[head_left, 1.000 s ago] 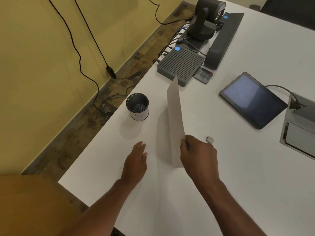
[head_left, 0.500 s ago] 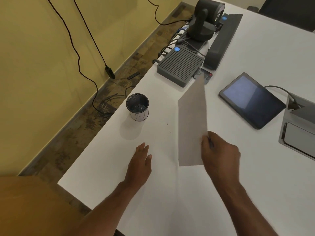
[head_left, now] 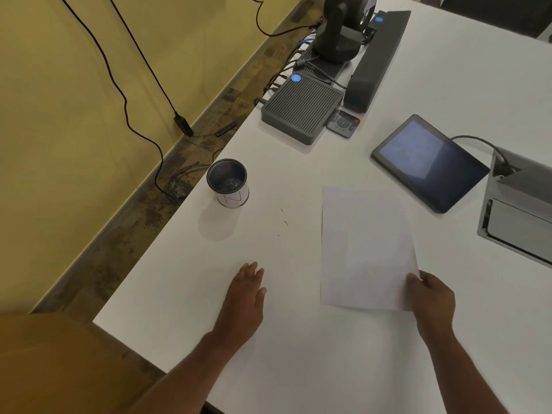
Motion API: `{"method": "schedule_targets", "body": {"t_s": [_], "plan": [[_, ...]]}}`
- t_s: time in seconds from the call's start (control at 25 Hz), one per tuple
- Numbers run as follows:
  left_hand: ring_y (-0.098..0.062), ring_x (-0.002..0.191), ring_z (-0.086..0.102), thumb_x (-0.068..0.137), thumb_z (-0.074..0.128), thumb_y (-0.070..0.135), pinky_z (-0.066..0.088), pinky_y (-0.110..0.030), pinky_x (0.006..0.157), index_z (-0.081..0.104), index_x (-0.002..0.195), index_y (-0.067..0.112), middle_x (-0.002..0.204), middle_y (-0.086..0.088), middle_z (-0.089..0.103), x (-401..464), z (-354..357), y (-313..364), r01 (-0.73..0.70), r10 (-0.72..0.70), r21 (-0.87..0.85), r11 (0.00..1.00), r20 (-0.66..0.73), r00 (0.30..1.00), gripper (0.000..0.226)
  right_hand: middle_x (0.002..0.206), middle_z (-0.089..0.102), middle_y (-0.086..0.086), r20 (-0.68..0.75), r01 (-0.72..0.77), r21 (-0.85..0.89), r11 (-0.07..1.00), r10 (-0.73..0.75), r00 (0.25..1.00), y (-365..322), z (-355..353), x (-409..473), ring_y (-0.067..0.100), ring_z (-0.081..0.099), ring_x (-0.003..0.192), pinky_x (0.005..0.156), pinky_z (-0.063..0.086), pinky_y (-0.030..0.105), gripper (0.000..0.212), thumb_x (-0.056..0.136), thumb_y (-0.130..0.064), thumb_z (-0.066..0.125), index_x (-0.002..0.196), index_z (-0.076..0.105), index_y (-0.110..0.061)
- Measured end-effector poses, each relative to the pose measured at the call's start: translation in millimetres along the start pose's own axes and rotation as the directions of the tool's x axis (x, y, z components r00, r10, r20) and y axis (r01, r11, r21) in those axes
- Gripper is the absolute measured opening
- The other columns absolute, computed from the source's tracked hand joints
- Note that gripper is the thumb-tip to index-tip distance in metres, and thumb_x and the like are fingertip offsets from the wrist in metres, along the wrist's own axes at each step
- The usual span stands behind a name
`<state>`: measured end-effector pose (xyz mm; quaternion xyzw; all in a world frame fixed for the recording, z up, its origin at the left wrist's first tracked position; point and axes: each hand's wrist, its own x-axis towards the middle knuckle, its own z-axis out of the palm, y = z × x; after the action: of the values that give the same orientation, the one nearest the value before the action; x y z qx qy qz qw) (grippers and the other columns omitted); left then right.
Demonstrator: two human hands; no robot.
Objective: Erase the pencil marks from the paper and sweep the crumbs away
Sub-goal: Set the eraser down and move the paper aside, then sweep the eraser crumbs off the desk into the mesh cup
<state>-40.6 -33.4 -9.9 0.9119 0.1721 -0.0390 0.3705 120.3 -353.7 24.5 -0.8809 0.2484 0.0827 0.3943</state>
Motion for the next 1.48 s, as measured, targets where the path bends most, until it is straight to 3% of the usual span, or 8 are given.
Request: {"method": "schedule_targets", "body": {"t_s": [0.32,0.52,0.6,0.72,0.92,1.12,1.32,1.48], "plan": [[-0.029,0.120,0.069,0.097,0.051,-0.015,0.045,-0.030,0.110,0.064,0.132,-0.005,0.125,-0.019,0.073,16,-29,-2,0.068,-0.097,-0.158,0.985,-0.184,0.978,0.039,0.099,0.069,0.013,0.040,0.075,-0.307,0.949,-0.066,0.997,3,5,22,0.036,0.059,0.095,0.079,0.043,0.038,0.032,0.091,-0.030,0.055,0.110,0.067,-0.008],[-0.033,0.092,0.074,0.097,0.056,-0.010,0.057,-0.039,0.089,0.072,0.115,-0.001,0.096,-0.016,0.077,47,-45,-14,0.137,-0.208,-0.209,0.968,-0.372,0.905,0.026,0.115,0.061,0.024,-0.123,0.418,-0.228,0.879,-0.452,0.884,-21,48,-34,0.041,0.057,0.106,0.096,0.042,0.043,0.038,0.090,-0.019,0.059,0.122,0.059,0.002],[-0.035,0.102,0.070,0.096,0.064,-0.002,0.056,-0.041,0.092,0.064,0.127,-0.001,0.110,-0.020,0.073,66,-53,-20,0.146,-0.236,-0.232,0.962,-0.432,0.870,0.030,0.123,0.062,0.017,0.096,0.520,-0.057,0.853,-0.513,0.853,-33,97,-80,0.034,0.059,0.112,0.100,0.045,0.038,0.040,0.091,-0.017,0.063,0.127,0.057,-0.003],[-0.029,0.136,0.050,0.091,0.077,0.013,0.044,-0.040,0.112,0.031,0.155,0.005,0.151,-0.019,0.048,101,-63,-31,0.195,-0.334,-0.376,0.906,-0.351,0.875,0.079,0.156,0.030,0.007,0.374,0.619,-0.075,0.782,-0.553,0.745,-44,166,-127,0.020,0.027,0.143,0.117,0.016,0.026,0.067,0.096,-0.036,0.055,0.150,0.028,-0.007],[-0.021,0.157,0.021,0.083,0.087,0.025,0.024,-0.034,0.125,0.006,0.162,0.015,0.170,-0.011,0.019,157,-72,-53,0.146,-0.297,-0.453,0.880,-0.283,0.912,0.114,0.162,-0.002,0.013,0.296,0.565,-0.317,0.762,-0.487,0.822,-77,241,-136,0.021,-0.012,0.148,0.120,-0.008,0.038,0.079,0.099,-0.055,0.026,0.153,0.001,-0.002],[-0.018,0.152,0.031,0.073,0.089,0.038,0.026,0.002,0.106,0.012,0.161,0.017,0.168,-0.010,0.028,187,-71,-52,0.040,-0.230,-0.507,0.861,-0.317,0.920,0.119,0.161,0.005,0.002,0.416,0.701,0.031,0.712,-0.647,0.639,-116,270,-141,0.007,-0.005,0.147,0.120,-0.002,0.029,0.062,0.103,-0.038,0.028,0.154,0.008,-0.010],[-0.020,0.139,0.047,0.070,0.085,0.039,0.039,0.001,0.099,0.030,0.156,0.016,0.154,-0.011,0.048,199,-78,-45,-0.072,-0.150,-0.508,0.859,-0.384,0.911,0.105,0.159,0.019,0.013,0.076,0.438,-0.183,0.880,-0.431,0.899,-105,250,-95,0.020,0.009,0.148,0.121,0.003,0.036,0.064,0.101,-0.037,0.031,0.151,0.016,-0.001],[-0.014,0.131,0.051,0.074,0.093,0.029,0.040,0.002,0.093,0.037,0.151,0.020,0.145,0.000,0.053,204,-98,-55,-0.096,-0.189,-0.524,0.846,-0.465,0.865,0.095,0.160,0.015,0.014,0.255,0.573,-0.233,0.786,-0.519,0.816,-129,278,-105,0.021,0.006,0.148,0.120,-0.002,0.032,0.063,0.103,-0.037,0.029,0.152,0.010,-0.002]]}}
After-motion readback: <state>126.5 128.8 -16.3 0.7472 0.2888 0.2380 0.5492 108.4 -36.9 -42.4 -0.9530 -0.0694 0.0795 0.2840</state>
